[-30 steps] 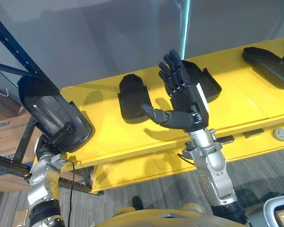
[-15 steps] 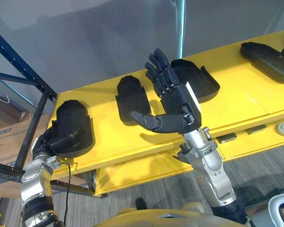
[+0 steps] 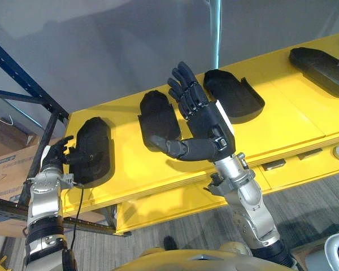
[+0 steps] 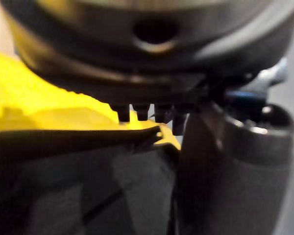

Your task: Walk over and take three plastic housings, then place them on the shelf

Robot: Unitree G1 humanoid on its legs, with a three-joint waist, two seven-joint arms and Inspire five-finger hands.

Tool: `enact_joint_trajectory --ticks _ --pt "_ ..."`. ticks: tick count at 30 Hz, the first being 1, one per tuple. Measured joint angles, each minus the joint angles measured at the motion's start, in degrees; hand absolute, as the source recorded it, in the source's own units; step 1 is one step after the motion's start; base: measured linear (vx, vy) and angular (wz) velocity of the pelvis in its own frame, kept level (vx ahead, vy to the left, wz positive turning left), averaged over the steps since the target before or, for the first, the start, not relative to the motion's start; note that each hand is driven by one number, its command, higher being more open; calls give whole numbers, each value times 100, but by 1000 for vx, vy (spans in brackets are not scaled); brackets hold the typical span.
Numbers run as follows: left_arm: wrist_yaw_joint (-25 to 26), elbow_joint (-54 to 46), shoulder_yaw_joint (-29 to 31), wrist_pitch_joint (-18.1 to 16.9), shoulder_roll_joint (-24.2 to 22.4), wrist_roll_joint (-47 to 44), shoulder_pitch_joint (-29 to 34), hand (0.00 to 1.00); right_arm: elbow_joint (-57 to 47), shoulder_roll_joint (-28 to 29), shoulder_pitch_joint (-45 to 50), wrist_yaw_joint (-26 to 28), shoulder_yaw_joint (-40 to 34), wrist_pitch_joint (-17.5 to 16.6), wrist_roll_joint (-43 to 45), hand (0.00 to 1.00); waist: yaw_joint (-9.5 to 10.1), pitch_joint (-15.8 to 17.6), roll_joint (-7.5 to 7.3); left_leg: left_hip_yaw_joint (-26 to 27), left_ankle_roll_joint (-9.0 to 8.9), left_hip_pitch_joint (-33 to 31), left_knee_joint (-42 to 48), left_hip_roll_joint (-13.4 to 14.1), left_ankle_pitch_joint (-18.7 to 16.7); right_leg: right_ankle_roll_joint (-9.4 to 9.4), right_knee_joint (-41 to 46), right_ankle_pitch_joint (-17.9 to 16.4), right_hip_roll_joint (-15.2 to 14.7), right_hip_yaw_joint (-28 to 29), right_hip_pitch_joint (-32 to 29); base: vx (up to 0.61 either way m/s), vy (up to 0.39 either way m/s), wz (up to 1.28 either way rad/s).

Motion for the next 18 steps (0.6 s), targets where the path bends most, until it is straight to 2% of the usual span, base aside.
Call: enact_joint_trajectory --ticks 2,6,10,13,15,18 --pt "203 0 -103 -37 79 0 -82 100 0 0 15 -10 -1 -3 4 100 -19 5 -8 4 -1 6 0 4 -3 0 -27 4 8 1 17 0 0 0" --pt "804 -212 -162 -345 120 1 -99 100 1 0 50 -42 0 -14 77 100 -61 47 -68 15 0 13 0 14 -8 -4 -101 40 30 7 52 0 0 0" --pt "1848 -240 -202 -779 121 -2 -115 100 10 1 246 -61 23 -92 95 100 -73 63 -99 24 -5 14 -2 47 -16 -15 -282 135 96 7 123 0 0 0" --pt "2517 -433 -201 -925 121 -12 -115 100 18 1 304 -112 82 -187 92 100 -75 95 -148 26 -11 15 -2 84 -12 -26 -291 144 127 7 127 0 0 0" --pt "2878 -674 -198 -1127 121 -16 -115 100 19 1 320 -146 132 -303 90 100 -73 129 -199 9 -20 17 -3 105 -5 -42 -312 154 157 -3 150 -4 -5 2" --pt "3353 -1349 -200 -1779 105 -103 -101 100 18 1 401 -128 163 -485 -33 100 -65 122 -319 -36 -28 9 -1 120 10 -63 -371 176 209 -50 189 -5 -18 5"
